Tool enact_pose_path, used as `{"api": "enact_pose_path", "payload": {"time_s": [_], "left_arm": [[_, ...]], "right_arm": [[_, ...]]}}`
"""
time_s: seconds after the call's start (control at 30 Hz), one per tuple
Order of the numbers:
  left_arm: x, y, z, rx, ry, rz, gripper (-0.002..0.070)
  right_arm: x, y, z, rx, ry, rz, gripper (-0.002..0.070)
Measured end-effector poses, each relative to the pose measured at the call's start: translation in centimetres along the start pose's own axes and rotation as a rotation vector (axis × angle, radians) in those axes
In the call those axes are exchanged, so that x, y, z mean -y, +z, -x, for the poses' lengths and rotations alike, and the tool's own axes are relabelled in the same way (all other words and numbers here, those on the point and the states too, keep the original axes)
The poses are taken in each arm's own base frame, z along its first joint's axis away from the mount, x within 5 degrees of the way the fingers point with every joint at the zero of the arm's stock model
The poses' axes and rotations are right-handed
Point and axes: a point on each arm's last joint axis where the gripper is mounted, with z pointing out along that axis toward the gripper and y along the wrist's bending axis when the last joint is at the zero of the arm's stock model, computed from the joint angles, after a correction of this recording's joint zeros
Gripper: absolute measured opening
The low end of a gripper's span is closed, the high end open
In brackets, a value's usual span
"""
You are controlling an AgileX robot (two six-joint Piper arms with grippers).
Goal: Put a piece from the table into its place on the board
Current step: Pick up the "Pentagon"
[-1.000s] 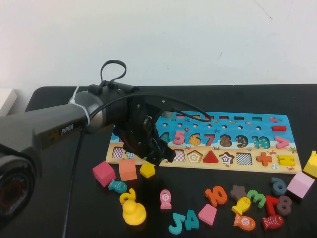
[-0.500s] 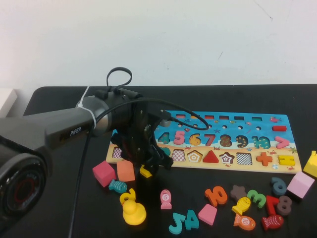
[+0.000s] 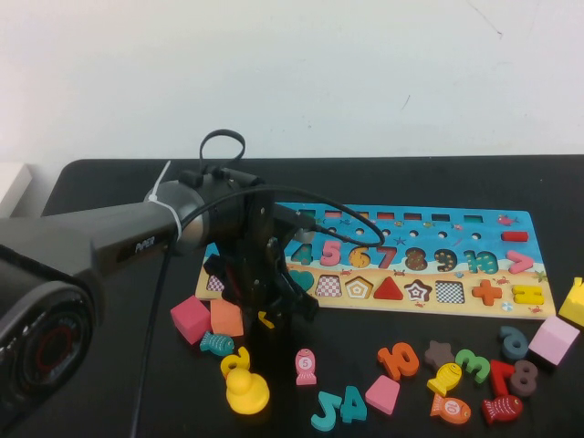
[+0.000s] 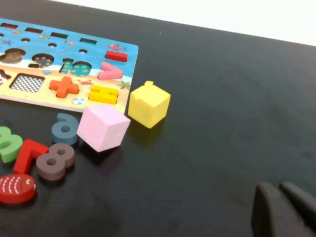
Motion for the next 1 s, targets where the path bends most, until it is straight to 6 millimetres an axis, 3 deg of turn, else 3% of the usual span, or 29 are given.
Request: {"api": "enact_pose_path", "payload": {"time_s": [0.67, 0.83, 1.0], "left_arm": [[0.0, 0.0, 0.1, -0.04, -0.008, -0.003, 0.0307], [0.3, -1.8, 1.2, -0.065, 0.013, -0.016, 0.0306], [1.3, -4.6, 3.5, 0.034, 0.033, -0.097, 0.0306]], "right_arm": [[0.0, 0.0, 0.0, 0.0, 0.0, 0.0, 0.0019], [0.0, 0.0, 0.0, 0.0, 0.0, 0.0, 0.0019], [0.0, 0.0, 0.0, 0.0, 0.0, 0.0, 0.0018]]}}
